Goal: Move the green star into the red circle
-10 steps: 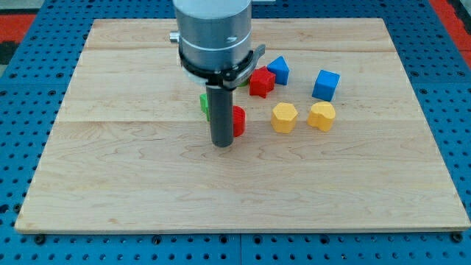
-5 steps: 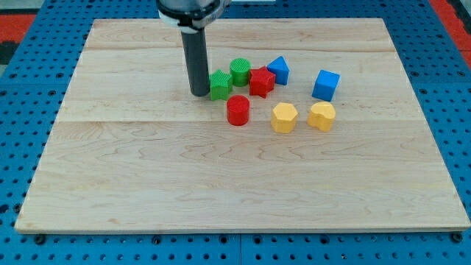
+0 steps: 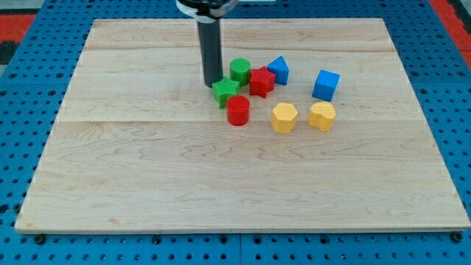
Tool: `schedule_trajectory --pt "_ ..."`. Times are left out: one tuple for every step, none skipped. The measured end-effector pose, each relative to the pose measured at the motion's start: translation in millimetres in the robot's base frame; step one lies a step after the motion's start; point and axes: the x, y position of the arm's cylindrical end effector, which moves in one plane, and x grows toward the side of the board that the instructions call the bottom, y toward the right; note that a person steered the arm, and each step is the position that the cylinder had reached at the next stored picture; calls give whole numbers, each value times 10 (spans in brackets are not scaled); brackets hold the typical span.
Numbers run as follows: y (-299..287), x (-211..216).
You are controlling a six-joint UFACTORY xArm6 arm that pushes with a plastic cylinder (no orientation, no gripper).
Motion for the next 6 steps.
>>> schedule_trajectory --pt "31 14" --pt "28 147" --pt "-389 209" --pt "-894 261" --pt "-1119 704" --pt "-974 835"
